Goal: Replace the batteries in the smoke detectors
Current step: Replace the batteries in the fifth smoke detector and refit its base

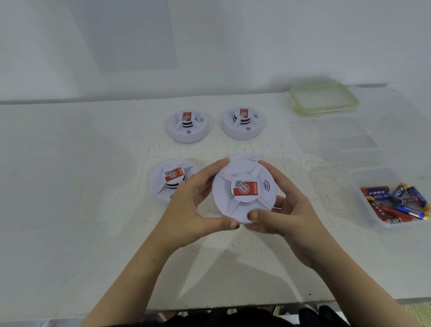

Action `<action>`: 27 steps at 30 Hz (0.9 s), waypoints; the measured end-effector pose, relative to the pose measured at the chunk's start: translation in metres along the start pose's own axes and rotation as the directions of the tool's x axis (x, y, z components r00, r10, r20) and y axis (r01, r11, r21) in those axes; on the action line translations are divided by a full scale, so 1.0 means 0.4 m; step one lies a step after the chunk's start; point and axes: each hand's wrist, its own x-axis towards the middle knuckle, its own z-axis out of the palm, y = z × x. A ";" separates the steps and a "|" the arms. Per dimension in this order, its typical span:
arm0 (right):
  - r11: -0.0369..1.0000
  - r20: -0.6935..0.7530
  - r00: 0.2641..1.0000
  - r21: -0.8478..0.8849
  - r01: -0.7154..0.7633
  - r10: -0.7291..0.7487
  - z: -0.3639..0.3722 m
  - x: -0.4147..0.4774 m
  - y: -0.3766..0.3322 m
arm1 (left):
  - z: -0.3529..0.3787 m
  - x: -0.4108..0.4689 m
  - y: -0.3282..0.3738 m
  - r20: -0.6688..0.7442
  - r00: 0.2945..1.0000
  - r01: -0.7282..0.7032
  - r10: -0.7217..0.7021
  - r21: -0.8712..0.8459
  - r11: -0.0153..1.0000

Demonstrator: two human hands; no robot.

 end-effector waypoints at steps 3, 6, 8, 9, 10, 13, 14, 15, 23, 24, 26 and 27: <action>1.000 0.010 1.000 -0.010 0.008 -0.008 0.000 -0.002 0.002 | 0.001 -0.004 -0.002 0.003 1.000 -0.003 0.003 -0.001 1.000; 1.000 0.028 1.000 -0.007 0.004 -0.003 -0.002 -0.005 0.002 | 0.000 -0.007 -0.002 0.006 1.000 -0.002 0.002 -0.015 1.000; 1.000 0.041 0.999 0.024 -0.011 0.010 -0.002 -0.007 0.001 | -0.002 -0.009 -0.002 0.006 1.000 0.003 -0.003 -0.028 1.000; 0.999 0.043 0.999 0.038 -0.016 0.014 -0.001 -0.008 0.000 | -0.002 -0.011 -0.003 0.005 1.000 0.007 -0.007 -0.032 0.999; 0.999 0.040 0.999 0.043 -0.019 0.017 0.001 -0.009 0.000 | -0.003 -0.012 -0.004 0.004 1.000 0.008 -0.007 -0.035 0.999; 0.999 0.023 1.000 0.042 -0.021 0.020 0.005 -0.011 0.002 | -0.003 -0.016 -0.004 0.006 1.000 0.000 0.000 -0.036 0.999; 0.999 0.023 1.000 0.045 -0.022 0.021 0.005 -0.012 0.003 | -0.003 -0.018 -0.005 0.006 1.000 -0.001 0.001 -0.038 0.999; 0.999 0.024 0.999 0.049 -0.023 0.022 0.007 -0.013 0.004 | -0.003 -0.021 -0.004 0.006 1.000 -0.001 0.001 -0.036 0.999; 0.996 0.021 1.000 0.091 -0.024 0.022 0.018 -0.022 0.016 | 0.018 -0.050 -0.005 -0.029 0.999 -0.017 0.017 0.006 1.000; 0.995 0.022 1.000 0.096 -0.024 0.022 0.019 -0.024 0.019 | 0.021 -0.053 -0.007 -0.038 0.999 -0.019 0.020 0.008 1.000; 0.993 0.024 0.999 0.111 -0.031 0.028 0.020 -0.029 0.026 | 0.027 -0.063 -0.012 -0.058 0.998 -0.017 0.017 0.002 1.000; 0.992 0.026 0.999 0.119 -0.036 0.033 0.021 -0.031 0.031 | 0.030 -0.068 -0.016 -0.065 0.998 -0.016 0.016 -0.001 1.000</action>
